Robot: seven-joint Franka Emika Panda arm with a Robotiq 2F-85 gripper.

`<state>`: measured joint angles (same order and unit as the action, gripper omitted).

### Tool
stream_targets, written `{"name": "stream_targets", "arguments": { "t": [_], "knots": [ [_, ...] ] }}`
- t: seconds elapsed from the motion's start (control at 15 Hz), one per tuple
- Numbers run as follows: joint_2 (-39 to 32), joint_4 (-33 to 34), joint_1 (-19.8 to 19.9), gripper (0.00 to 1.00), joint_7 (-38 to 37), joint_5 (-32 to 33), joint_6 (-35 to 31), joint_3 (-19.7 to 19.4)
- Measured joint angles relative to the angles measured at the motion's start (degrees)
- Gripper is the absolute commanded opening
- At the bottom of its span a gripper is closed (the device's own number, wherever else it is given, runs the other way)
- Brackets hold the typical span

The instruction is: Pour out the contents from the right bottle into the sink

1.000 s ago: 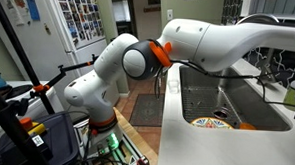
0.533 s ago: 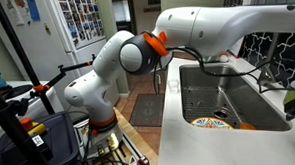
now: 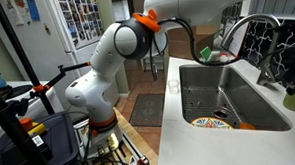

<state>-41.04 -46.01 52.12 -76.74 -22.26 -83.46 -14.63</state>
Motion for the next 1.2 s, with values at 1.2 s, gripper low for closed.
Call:
{"name": "stream_targets", "arguments": {
  "t": [1.2],
  "knots": [
    [13.41, -9.85, -12.14, 1.0, 45.23, 13.47, -14.51, 0.58]
  ]
}}
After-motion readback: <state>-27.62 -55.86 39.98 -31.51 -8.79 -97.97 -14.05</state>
